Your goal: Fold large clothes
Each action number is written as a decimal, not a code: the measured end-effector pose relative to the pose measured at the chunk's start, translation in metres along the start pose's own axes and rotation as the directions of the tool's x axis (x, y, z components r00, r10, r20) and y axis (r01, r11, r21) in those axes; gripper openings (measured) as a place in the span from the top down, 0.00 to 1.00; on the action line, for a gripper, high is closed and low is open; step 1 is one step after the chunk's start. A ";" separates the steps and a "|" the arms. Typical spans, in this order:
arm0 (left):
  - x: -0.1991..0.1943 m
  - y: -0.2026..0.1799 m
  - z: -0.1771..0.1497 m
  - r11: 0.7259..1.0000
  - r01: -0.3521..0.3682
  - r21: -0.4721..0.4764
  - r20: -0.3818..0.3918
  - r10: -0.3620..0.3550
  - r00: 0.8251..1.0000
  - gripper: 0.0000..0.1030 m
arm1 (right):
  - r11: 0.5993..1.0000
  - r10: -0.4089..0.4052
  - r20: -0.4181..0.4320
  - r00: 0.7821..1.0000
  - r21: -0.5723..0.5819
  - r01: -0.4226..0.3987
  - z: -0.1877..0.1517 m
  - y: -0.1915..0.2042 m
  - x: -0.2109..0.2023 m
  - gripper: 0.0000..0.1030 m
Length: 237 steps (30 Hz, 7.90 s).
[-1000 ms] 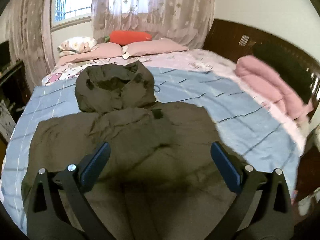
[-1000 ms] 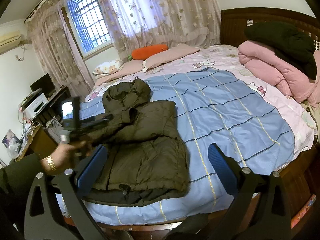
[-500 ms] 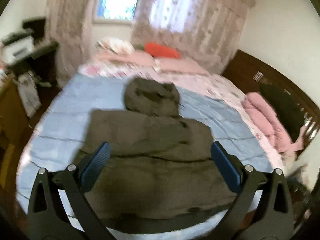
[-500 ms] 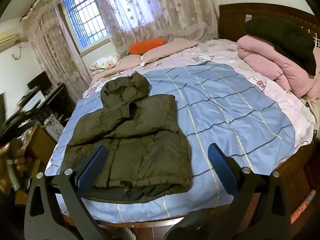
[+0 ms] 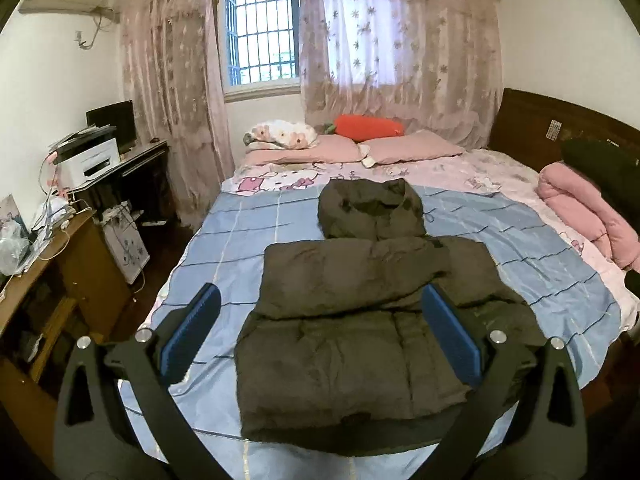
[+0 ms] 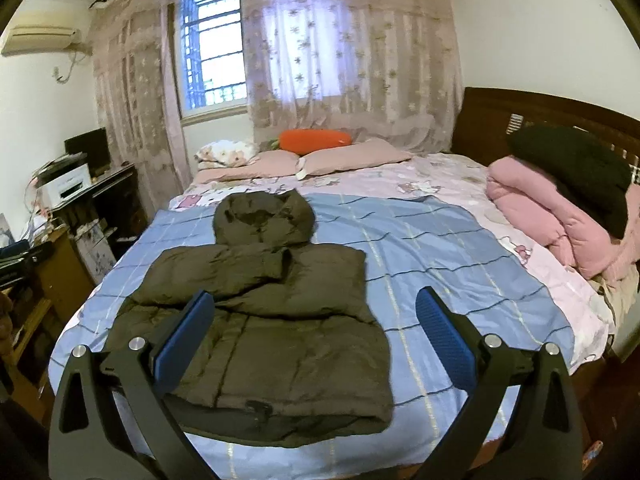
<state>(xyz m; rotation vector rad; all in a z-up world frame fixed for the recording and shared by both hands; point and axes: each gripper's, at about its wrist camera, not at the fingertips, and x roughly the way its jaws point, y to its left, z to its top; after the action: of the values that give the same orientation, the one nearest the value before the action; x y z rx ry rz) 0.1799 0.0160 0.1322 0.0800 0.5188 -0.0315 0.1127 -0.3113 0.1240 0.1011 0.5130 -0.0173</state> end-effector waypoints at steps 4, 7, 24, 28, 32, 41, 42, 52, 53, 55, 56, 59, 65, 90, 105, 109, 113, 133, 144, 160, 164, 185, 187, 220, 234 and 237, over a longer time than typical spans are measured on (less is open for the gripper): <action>0.000 0.009 -0.003 1.000 -0.003 0.002 -0.021 0.003 1.000 0.02 | 1.000 0.002 -0.008 1.000 -0.027 -0.002 0.001 0.011 0.005 0.02; 0.006 0.011 -0.004 1.000 -0.015 0.014 -0.044 0.015 0.999 0.02 | 0.999 0.038 -0.051 0.998 -0.010 -0.039 0.004 0.014 0.012 0.02; 0.090 0.012 0.029 0.996 0.089 -0.024 -0.242 -0.093 0.966 0.02 | 0.994 0.097 -0.212 0.973 -0.032 -0.106 0.093 0.034 0.102 0.02; 0.112 0.014 0.017 0.997 0.080 -0.014 -0.264 -0.081 0.961 0.02 | 0.993 0.096 -0.246 0.965 -0.041 -0.109 0.116 0.035 0.145 0.02; 0.136 0.023 0.016 0.996 0.078 -0.036 -0.307 -0.085 0.948 0.02 | 0.994 0.087 -0.264 0.961 -0.048 -0.103 0.137 0.036 0.185 0.02; 0.135 0.028 0.006 0.986 0.124 -0.112 -0.321 -0.154 0.934 0.02 | 0.993 0.042 -0.365 0.930 -0.086 -0.079 0.180 0.052 0.328 0.02; 0.132 0.027 0.006 0.987 0.124 -0.100 -0.316 -0.149 0.937 0.02 | 0.993 0.035 -0.371 0.928 -0.090 -0.073 0.184 0.053 0.341 0.02; 0.147 0.051 0.012 0.986 0.090 -0.141 -0.321 -0.132 0.938 0.02 | 0.999 -0.038 -0.451 0.892 -0.040 0.023 0.209 0.048 0.486 0.02; 0.159 0.057 0.020 0.979 0.103 -0.176 -0.328 -0.157 0.932 0.02 | 0.999 -0.038 -0.457 0.889 -0.038 0.023 0.210 0.047 0.494 0.02; 0.185 0.062 0.035 0.969 0.126 -0.212 -0.336 -0.193 0.922 0.02 | 0.999 -0.035 -0.469 0.883 -0.026 0.026 0.209 0.044 0.511 0.02; 0.211 0.061 0.050 0.970 0.127 -0.207 -0.348 -0.194 0.917 0.02 | 0.999 -0.032 -0.476 0.879 -0.017 0.027 0.209 0.043 0.518 0.02; 0.293 0.047 0.088 0.979 0.154 -0.136 -0.411 -0.198 0.890 0.02 | 0.999 -0.026 -0.499 0.866 0.007 0.034 0.208 0.038 0.541 0.02; 0.437 0.025 0.153 0.982 0.167 -0.091 -0.471 -0.190 0.861 0.02 | 1.000 -0.028 -0.527 0.849 -0.007 0.028 0.210 0.035 0.583 0.02; 0.690 -0.042 0.174 1.000 -0.024 0.014 -0.540 0.028 0.841 0.02 | 0.989 -0.140 -0.539 0.830 -0.120 0.089 0.180 0.046 0.712 0.23; 0.720 -0.037 0.139 1.000 -0.011 -0.004 -0.620 0.006 0.784 0.76 | 0.988 -0.139 -0.572 0.808 -0.130 0.077 0.166 0.057 0.737 0.91; 0.702 -0.031 0.142 0.999 0.014 -0.048 -0.584 -0.039 0.810 0.84 | 0.994 -0.107 -0.513 0.852 -0.081 0.077 0.174 0.051 0.714 0.92; 0.674 -0.029 0.145 0.995 0.064 -0.081 -0.530 -0.097 0.843 0.85 | 0.996 -0.086 -0.461 0.883 -0.070 0.061 0.180 0.045 0.685 0.93; 0.422 -0.011 0.092 0.956 0.216 -0.197 -0.219 -0.258 0.941 0.85 | 0.993 0.119 -0.142 0.983 -0.002 -0.121 0.123 0.005 0.431 0.93; 0.376 -0.005 -0.001 0.943 0.247 -0.223 -0.292 -0.306 0.906 0.80 | 0.989 0.134 -0.213 0.968 -0.028 -0.143 0.039 -0.004 0.371 0.92; 0.300 0.002 -0.021 0.968 0.194 -0.157 -0.373 -0.239 0.897 0.02 | 0.969 0.242 -0.317 0.917 0.032 -0.245 0.018 -0.004 0.299 0.14; 0.248 0.002 0.008 0.967 0.225 -0.116 -0.311 -0.250 0.917 0.02 | 0.965 0.263 -0.288 0.921 0.068 -0.254 0.048 -0.001 0.271 0.14; 0.379 -0.062 -0.080 0.997 -0.005 0.078 -0.408 0.037 0.912 0.02 | 0.981 0.068 -0.440 0.896 -0.132 -0.139 -0.053 0.078 0.388 0.09; 0.381 -0.068 -0.086 0.993 -0.007 0.121 -0.395 0.054 0.917 0.02 | 0.981 0.059 -0.459 0.887 -0.139 -0.138 -0.060 0.077 0.391 0.08; 0.520 -0.074 -0.010 0.999 -0.014 -0.030 -0.452 -0.001 0.892 0.02 | 1.000 -0.007 -0.454 0.891 0.006 0.011 0.013 0.056 0.524 0.01; 0.397 -0.076 -0.037 0.996 0.058 0.074 -0.366 -0.026 0.930 0.02 | 0.999 0.024 -0.397 0.918 0.039 -0.009 -0.006 0.047 0.406 0.01; 0.405 -0.074 -0.052 0.995 0.051 0.085 -0.386 -0.014 0.922 0.02 | 1.000 -0.014 -0.485 0.874 0.004 0.018 -0.034 0.049 0.425 0.01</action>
<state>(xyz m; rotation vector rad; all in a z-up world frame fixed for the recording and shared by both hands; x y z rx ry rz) 0.5024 -0.0574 -0.1187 0.1712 0.9142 -0.0734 0.4688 -0.2549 -0.1098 0.1093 1.0201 -0.0101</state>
